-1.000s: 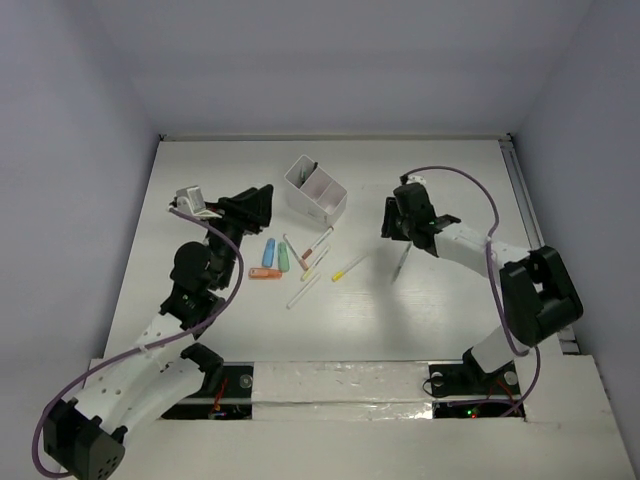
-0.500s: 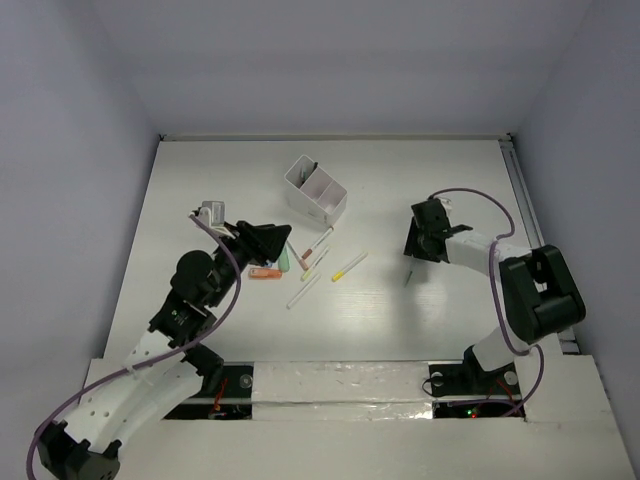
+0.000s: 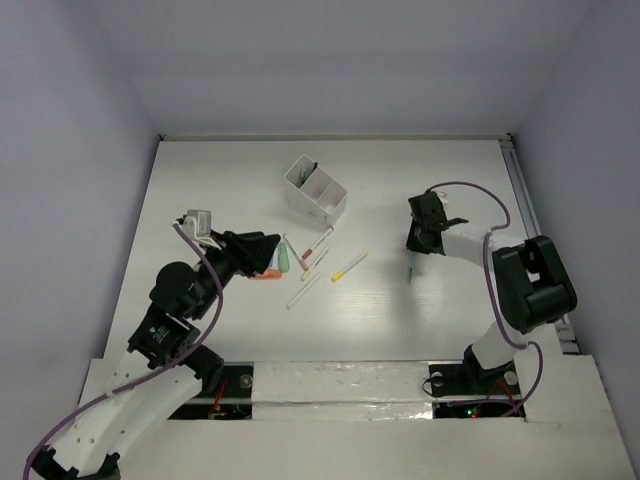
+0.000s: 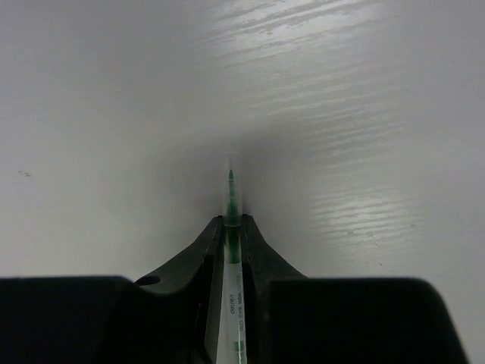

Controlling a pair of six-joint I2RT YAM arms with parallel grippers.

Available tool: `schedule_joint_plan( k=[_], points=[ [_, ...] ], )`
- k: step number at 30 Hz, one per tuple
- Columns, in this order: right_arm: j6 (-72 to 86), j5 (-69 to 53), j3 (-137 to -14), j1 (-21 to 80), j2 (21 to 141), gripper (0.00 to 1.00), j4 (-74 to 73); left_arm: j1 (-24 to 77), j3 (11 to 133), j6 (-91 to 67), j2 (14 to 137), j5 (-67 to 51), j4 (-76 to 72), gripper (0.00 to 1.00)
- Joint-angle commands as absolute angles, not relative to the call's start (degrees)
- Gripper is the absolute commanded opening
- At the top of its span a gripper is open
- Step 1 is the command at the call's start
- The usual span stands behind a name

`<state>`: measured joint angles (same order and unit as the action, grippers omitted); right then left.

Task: Sort the stationery into containers
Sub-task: Pick up the pen from the center of the board, then place the pen in the storage box.

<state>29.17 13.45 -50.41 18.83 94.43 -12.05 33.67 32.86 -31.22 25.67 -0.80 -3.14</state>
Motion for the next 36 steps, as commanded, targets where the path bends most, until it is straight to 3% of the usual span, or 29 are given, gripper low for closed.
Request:
schedule_joint_plan(
  k=[1, 5, 12, 18, 24, 26, 30, 36],
  points=[
    [27.78, 9.15, -51.68, 19.16, 97.47, 0.04, -12.57, 33.84, 37.43, -28.13, 24.79, -0.53, -0.18, 0.48],
    [27.77, 6.95, -50.89, 19.16, 92.56, 0.0, -5.91, 33.84, 38.49, -27.33, 25.05, -1.22, 3.07, 0.51],
    [31.11, -4.81, -62.56, 20.56, 89.38, 0.0, 3.59, 33.84, 39.02, -25.22, 26.54, 1.84, 7.9, 0.51],
    [34.54, -10.72, -79.86, 24.69, 101.83, 0.0, 8.88, 33.84, 37.53, -27.24, 25.22, 1.06, 6.86, 0.52],
    [34.72, -9.49, -97.26, 27.77, 114.14, 0.0, 12.47, 33.84, 28.49, -36.01, 24.79, -6.06, 0.37, 0.51],
    [34.8, -8.79, -99.66, 29.08, 116.53, 0.0, 16.32, 33.84, 23.92, -37.7, 24.61, -7.64, -2.45, 0.5],
    [35.24, -8.09, -105.63, 29.62, 122.69, 0.0, 19.77, 33.84, 18.47, -40.07, 25.4, -8.96, -8.16, 0.37],
    [35.86, -5.72, -106.26, 30.67, 125.15, 0.0, 26.54, 33.84, 14.07, -40.78, 28.47, -9.93, -12.3, 0.35]
  ],
)
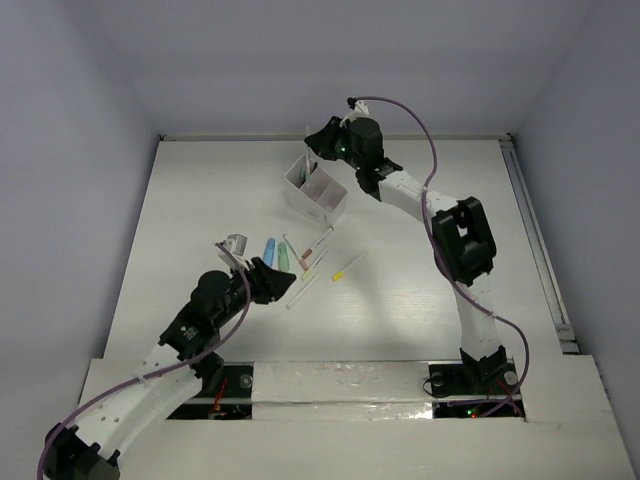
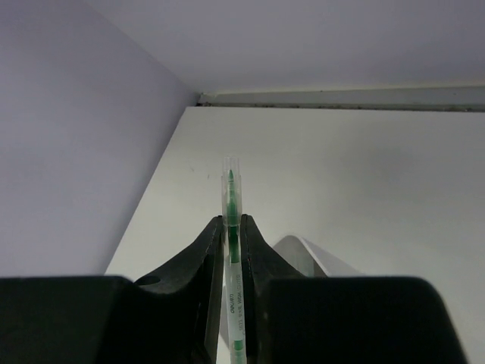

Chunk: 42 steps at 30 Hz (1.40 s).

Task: Sort the stationery into containers
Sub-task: Place the pen in the storage box, then pick up the pen from the center of the board.

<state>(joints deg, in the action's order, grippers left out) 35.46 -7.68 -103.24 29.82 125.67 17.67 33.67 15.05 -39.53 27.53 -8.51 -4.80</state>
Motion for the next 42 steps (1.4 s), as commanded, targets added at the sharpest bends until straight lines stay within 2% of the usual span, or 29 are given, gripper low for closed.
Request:
schedule_joint_plan(
  k=[1, 11, 15, 17, 18, 19, 21, 22, 27, 28, 34, 37, 39, 40, 42],
  points=[
    [35.77, -4.84, -106.69, 30.67, 125.59, 0.0, 26.46, 33.84, 13.37, -40.52, 28.82, -9.58, -12.57, 0.35],
    [32.26, 2.98, -113.2, 33.74, 133.5, 0.0, 25.67, 33.84, 7.39, -40.61, 37.17, -8.61, -21.44, 0.35],
    [31.55, 4.3, -111.54, 33.75, 133.68, 0.0, 27.15, 33.84, 6.68, -40.25, 40.25, -8.88, -23.55, 0.35],
    [30.94, 4.22, -109.79, 33.75, 132.81, 0.08, 28.29, 33.84, 6.16, -40.08, 40.95, -8.53, -24.52, 0.35],
    [30.76, 4.22, -109.08, 33.75, 132.45, 0.08, 28.65, 33.84, 5.98, -39.99, 41.22, -8.53, -24.7, 0.35],
    [30.59, 4.04, -108.46, 33.75, 132.02, 0.17, 29.09, 33.84, 6.06, -39.9, 41.57, -8.44, -24.78, 0.35],
    [29.97, 3.87, -106.62, 33.75, 130.44, 0.26, 30.49, 33.84, 6.15, -39.64, 42.62, -8.35, -25.31, 0.36],
    [29.8, 4.04, -106.09, 33.75, 129.91, 0.33, 30.76, 33.84, 6.15, -39.55, 42.89, -8.26, -25.31, 0.36],
    [28.48, 3.69, -104.07, 33.75, 127.18, 0.48, 30.59, 33.84, 6.68, -38.06, 44.12, -6.86, -24.61, 0.37],
    [28.39, 3.52, -103.54, 33.75, 126.13, 0.54, 30.85, 33.84, 6.85, -37.62, 44.21, -6.16, -24.44, 0.37],
    [27.51, 3.42, -97.66, 33.75, 120.51, 0.71, 31.29, 33.84, 8.96, -35.42, 45.61, -4.49, -22.59, 0.38],
    [25.85, 4.65, -94.93, 33.75, 115.76, 0.74, 29.19, 33.84, 10.89, -33.58, 47.28, -3.52, -21.45, 0.39],
    [24.52, 5.62, -90.81, 33.75, 111.46, 0.74, 27.17, 34.37, 12.3, -32.44, 49.21, -3.34, -21.36, 0.39],
    [24.26, 6.32, -88.96, 33.75, 109.88, 0.6, 26.55, 34.89, 12.83, -32.17, 50.0, -3.34, -21.44, 0.39],
    [24.17, 7.9, -82.46, 33.75, 105.24, 0.15, 25.32, 35.59, 14.32, -31.03, 52.63, -3.43, -21.62, 0.39]
  ],
)
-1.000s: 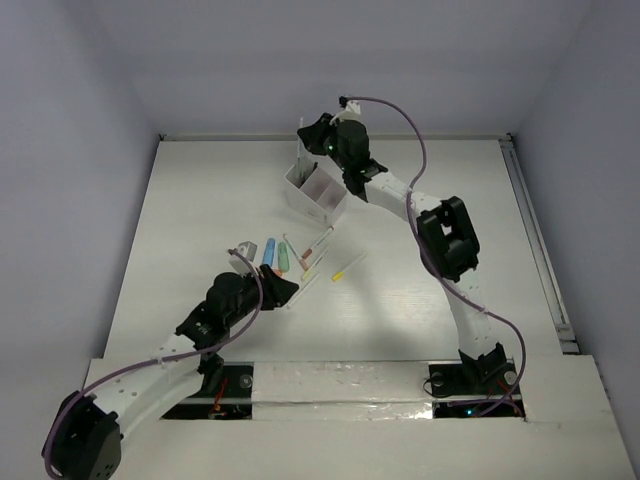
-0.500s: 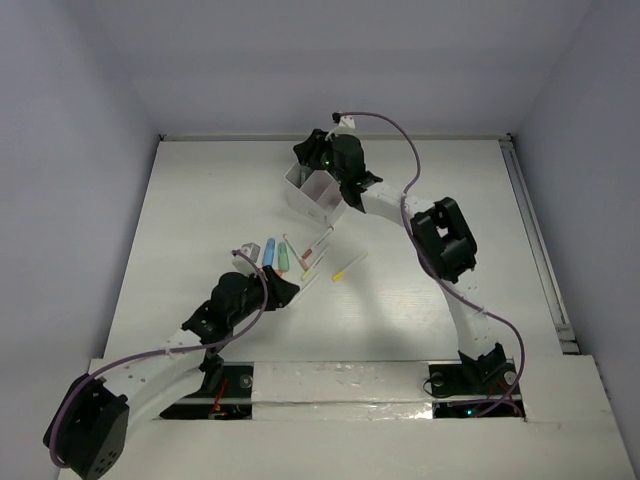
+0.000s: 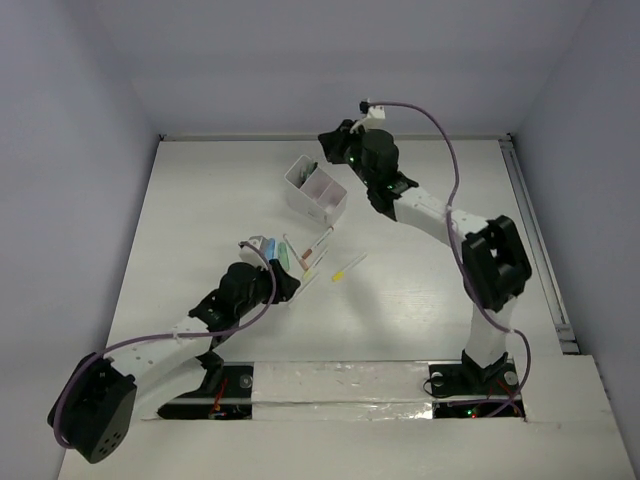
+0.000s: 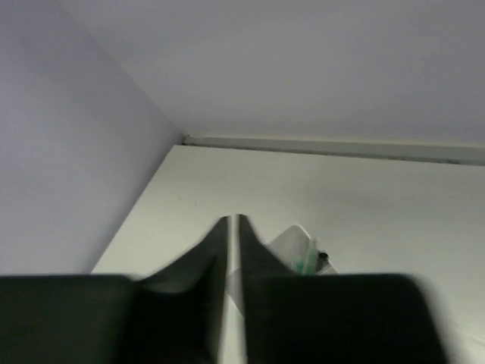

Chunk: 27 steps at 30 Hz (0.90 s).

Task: Sort the stationery into containers
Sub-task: Pick up the pen from the center of the board.

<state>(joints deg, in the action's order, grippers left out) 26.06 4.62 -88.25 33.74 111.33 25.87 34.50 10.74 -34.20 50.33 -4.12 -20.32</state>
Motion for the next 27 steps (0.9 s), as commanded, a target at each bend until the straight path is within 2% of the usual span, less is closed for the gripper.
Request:
schedule_joint_plan(
  k=[1, 6, 9, 12, 13, 15, 17, 18, 20, 27],
  points=[
    [24.43, 8.43, -79.92, 33.75, 103.73, 0.0, 25.14, 36.64, 14.94, -30.76, 53.6, -3.25, -21.62, 0.38],
    [27.77, 8.79, -63.76, 33.75, 96.69, 0.0, 26.02, 42.35, 20.47, -28.31, 60.54, 2.97, -18.65, 0.36],
    [29.62, 8.18, -59.34, 33.75, 93.79, 0.01, 24.35, 44.74, 23.46, -26.99, 63.1, 9.04, -16.88, 0.36],
    [31.9, 7.73, -53.63, 33.75, 90.97, 0.12, 23.12, 45.53, 24.96, -26.54, 66.87, 12.04, -16.69, 0.39],
    [32.34, 7.82, -51.53, 33.75, 90.1, 0.22, 22.42, 45.53, 25.4, -26.28, 67.67, 12.13, -16.7, 0.4],
    [33.49, 9.4, -49.75, 33.75, 87.72, 0.34, 20.31, 45.53, 26.8, -25.58, 70.03, 12.83, -16.7, 0.42],
    [33.75, 10.89, -47.74, 33.75, 85.88, 0.51, 18.9, 45.53, 27.94, -24.88, 71.71, 12.48, -16.7, 0.43],
    [33.66, 11.07, -47.03, 33.75, 83.95, 0.52, 17.68, 45.53, 28.21, -24.26, 72.41, 12.05, -16.7, 0.43],
    [33.58, 11.16, -45.71, 33.75, 81.84, 0.64, 17.14, 46.05, 28.65, -23.91, 74.52, 10.2, -16.96, 0.43],
    [32.96, 9.58, -39.04, 33.75, 75.94, 0.65, 17.14, 47.11, 29.62, -23.56, 78.66, 6.59, -18.9, 0.39]
  ],
)
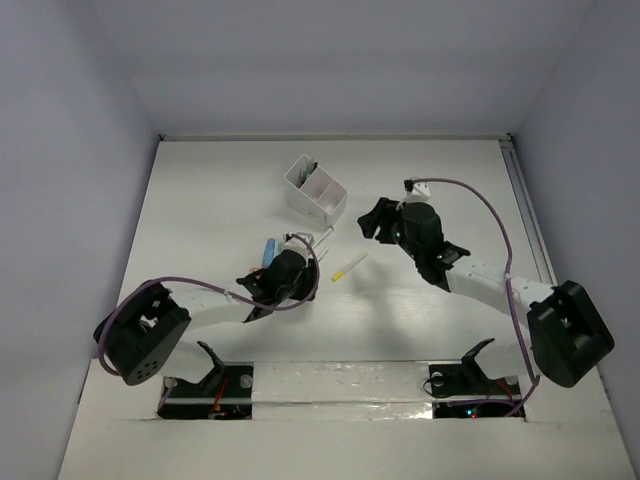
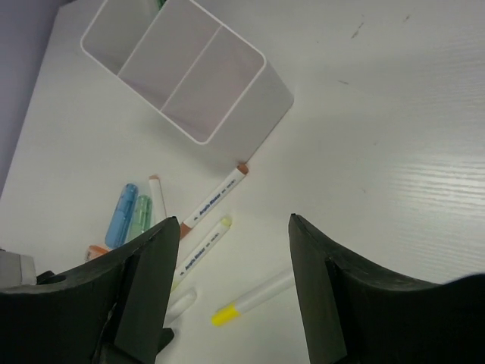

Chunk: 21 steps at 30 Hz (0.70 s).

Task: Sort the stationery into containers
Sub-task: Pick up the pen from the center of the board.

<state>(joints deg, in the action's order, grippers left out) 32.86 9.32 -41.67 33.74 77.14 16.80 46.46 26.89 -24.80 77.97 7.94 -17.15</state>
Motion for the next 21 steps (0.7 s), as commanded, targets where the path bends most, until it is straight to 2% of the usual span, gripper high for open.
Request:
schedule_joint_plan(
  k=[1, 6, 9, 15, 19, 21],
  points=[
    [33.05, 9.67, -38.41, 33.75, 75.5, 0.65, 17.23, 47.11, 29.88, -23.47, 79.62, 7.11, -18.64, 0.39],
    [33.66, 10.2, -36.47, 33.75, 74.09, 0.63, 16.09, 47.64, 30.94, -23.9, 82.88, 8.7, -17.4, 0.36],
    [33.66, 10.72, -36.56, 33.75, 72.61, 0.63, 14.07, 48.16, 31.29, -24.43, 84.81, 8.79, -16.53, 0.28],
    [34.1, 12.48, -35.69, 33.75, 69.26, 0.62, 11.25, 50.53, 33.66, -25.75, 87.89, 11.86, -12.84, 0.2],
    [33.66, 13.27, -35.33, 33.75, 66.54, 0.62, 10.28, 52.03, 34.98, -27.07, 90.17, 14.15, -10.12, 0.21],
    [33.49, 13.8, -35.42, 33.75, 66.01, 0.62, 9.67, 53.34, 35.51, -27.51, 90.79, 15.55, -9.41, 0.28]
  ],
)
